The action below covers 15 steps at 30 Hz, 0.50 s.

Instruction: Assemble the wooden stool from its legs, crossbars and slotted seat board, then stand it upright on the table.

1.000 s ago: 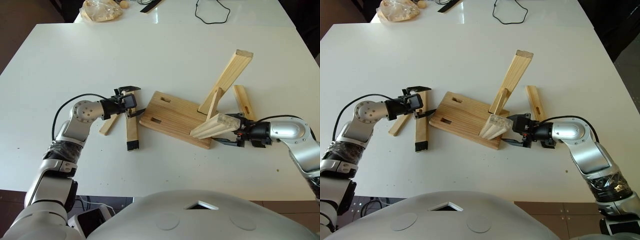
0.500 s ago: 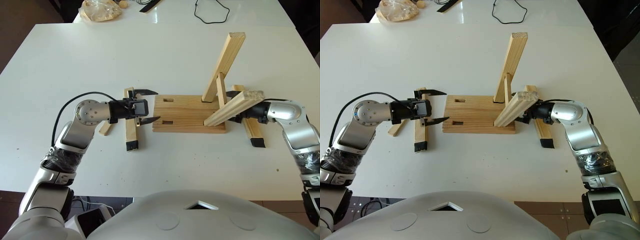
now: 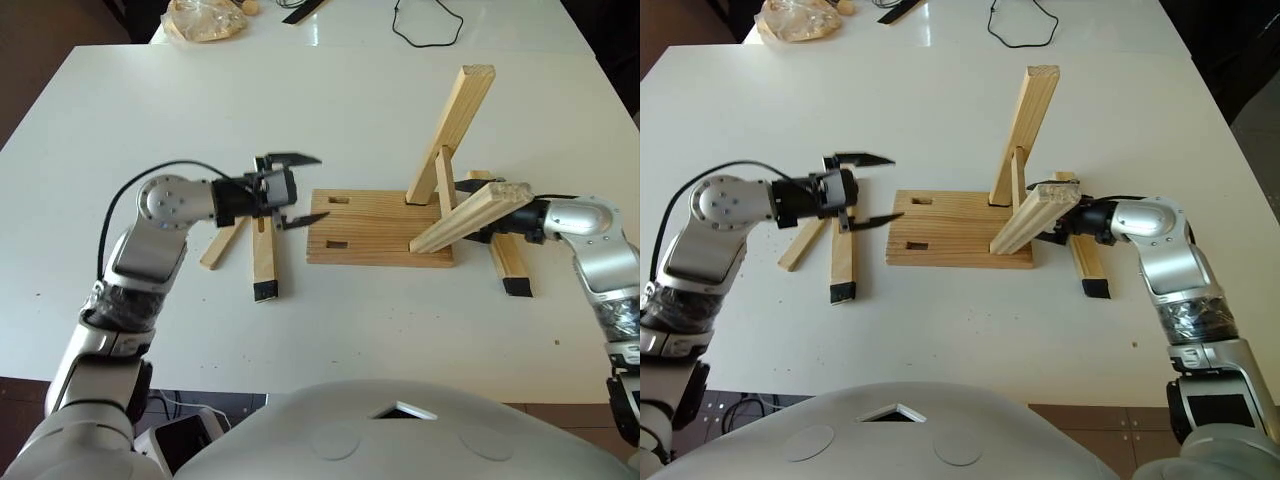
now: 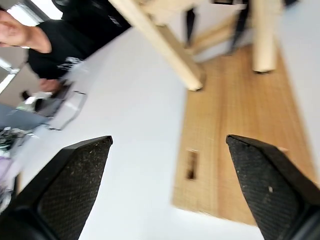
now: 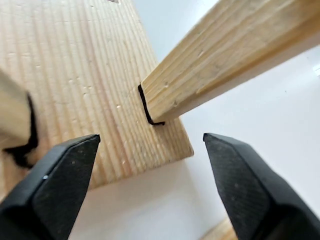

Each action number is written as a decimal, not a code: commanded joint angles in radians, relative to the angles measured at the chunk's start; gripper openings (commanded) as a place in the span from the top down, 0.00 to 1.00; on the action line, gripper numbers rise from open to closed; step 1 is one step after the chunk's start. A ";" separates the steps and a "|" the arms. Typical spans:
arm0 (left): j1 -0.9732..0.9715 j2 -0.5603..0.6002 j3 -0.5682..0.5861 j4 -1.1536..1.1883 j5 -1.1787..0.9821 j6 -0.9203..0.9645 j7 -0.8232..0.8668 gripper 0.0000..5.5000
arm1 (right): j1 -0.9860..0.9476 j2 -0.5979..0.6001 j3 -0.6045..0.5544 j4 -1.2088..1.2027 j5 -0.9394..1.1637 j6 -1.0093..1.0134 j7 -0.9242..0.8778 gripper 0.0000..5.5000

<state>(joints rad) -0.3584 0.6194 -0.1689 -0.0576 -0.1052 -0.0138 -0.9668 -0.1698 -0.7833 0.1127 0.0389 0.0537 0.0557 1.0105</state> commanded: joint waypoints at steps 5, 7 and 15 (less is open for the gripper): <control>-0.219 -0.208 -0.075 0.585 0.208 -0.234 0.279 0.23 | 0.035 -0.113 -0.147 -0.150 0.202 0.137 0.134 0.31; -0.260 -0.252 -0.097 0.741 0.259 -0.306 0.345 0.23 | 0.101 -0.166 -0.154 -0.201 0.241 0.138 0.224 0.31; -0.350 -0.325 -0.186 1.082 0.413 -0.512 0.450 0.23 | 0.232 -0.209 -0.062 -0.274 0.183 0.085 0.301 0.31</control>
<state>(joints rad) -0.7152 0.2909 -0.3275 0.9768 0.2718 -0.4762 -0.5094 0.0530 -0.9931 0.0077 -0.2017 0.2668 0.1557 1.3164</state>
